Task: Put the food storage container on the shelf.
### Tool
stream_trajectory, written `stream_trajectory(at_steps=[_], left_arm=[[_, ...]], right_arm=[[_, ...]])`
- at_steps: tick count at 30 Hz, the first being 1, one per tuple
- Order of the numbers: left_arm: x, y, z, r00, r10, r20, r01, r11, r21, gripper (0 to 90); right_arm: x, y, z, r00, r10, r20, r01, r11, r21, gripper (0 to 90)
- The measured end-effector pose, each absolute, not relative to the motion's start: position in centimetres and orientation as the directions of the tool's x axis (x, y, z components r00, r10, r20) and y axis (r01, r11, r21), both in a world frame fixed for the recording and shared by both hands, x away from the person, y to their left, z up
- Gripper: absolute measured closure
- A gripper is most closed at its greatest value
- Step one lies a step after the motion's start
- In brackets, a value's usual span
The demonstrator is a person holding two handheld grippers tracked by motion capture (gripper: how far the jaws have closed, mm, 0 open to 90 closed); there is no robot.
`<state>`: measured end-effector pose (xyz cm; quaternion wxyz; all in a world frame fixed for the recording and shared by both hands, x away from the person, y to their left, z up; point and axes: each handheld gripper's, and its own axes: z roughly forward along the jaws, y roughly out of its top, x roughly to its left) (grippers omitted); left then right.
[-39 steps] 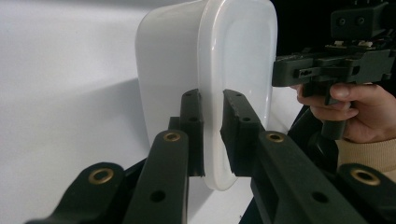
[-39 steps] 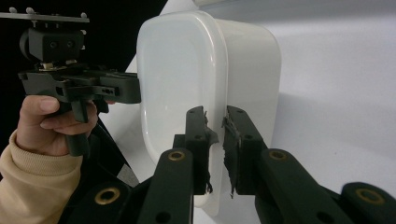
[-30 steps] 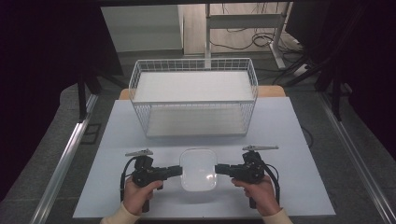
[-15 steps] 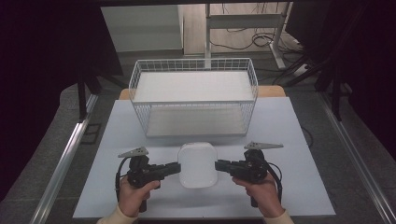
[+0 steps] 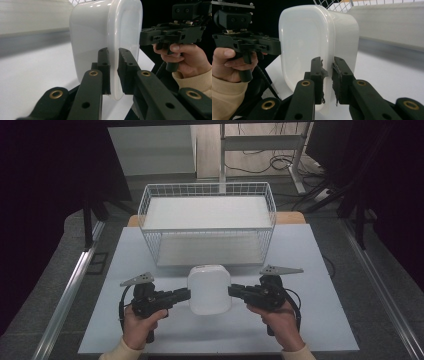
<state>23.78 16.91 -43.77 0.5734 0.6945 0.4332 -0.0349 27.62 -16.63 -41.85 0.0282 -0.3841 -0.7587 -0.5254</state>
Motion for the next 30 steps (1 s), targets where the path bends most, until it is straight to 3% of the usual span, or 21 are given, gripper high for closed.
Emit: stream_trajectory(at_steps=[13, 22, 30], left_arm=[[24.1, 16.8, -41.6, 0.649, 0.583, -0.488, 0.600, 0.001, 0.800, 80.9], [25.9, 16.9, -40.0, 0.657, 0.565, -0.500, 0.595, 0.020, 0.804, 81.2], [26.6, 16.8, -36.4, 0.686, 0.568, -0.455, 0.561, -0.016, 0.827, 81.3]], right_arm=[[28.1, -16.5, -40.2, -0.725, 0.545, 0.420, 0.580, 0.155, 0.800, 79.4], [30.0, -16.7, -38.4, -0.735, 0.540, 0.410, 0.559, 0.139, 0.818, 79.3], [30.1, -16.8, -36.1, -0.743, 0.537, 0.400, 0.535, 0.118, 0.836, 79.2]])
